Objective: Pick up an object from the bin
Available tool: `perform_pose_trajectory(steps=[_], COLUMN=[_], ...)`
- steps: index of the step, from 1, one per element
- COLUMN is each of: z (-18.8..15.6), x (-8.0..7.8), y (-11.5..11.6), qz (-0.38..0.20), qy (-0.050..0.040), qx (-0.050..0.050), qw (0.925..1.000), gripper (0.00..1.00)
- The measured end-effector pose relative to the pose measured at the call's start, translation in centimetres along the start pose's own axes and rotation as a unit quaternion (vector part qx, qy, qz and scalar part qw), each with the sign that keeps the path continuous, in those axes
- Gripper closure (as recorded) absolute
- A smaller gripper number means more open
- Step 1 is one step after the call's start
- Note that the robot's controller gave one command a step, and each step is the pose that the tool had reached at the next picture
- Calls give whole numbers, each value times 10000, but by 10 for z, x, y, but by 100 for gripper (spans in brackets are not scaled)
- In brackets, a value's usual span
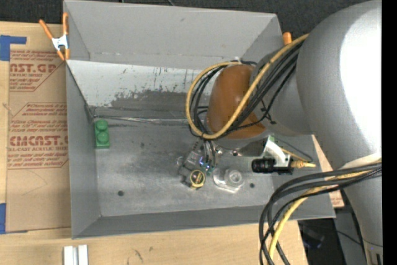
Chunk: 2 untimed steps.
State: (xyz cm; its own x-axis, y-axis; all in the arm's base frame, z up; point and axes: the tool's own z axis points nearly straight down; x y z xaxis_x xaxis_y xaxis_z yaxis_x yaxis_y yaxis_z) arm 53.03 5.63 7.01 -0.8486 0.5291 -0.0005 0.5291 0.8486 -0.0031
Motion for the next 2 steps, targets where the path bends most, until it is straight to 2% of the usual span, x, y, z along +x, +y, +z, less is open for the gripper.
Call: perform_pose_trajectory(steps=[1, 2], z=[1, -34], x=[2, 15], y=[4, -21], qz=[-33, -137], qy=[7, 5], qx=[-14, -8], qw=[10000, 9999], gripper=[0, 0])
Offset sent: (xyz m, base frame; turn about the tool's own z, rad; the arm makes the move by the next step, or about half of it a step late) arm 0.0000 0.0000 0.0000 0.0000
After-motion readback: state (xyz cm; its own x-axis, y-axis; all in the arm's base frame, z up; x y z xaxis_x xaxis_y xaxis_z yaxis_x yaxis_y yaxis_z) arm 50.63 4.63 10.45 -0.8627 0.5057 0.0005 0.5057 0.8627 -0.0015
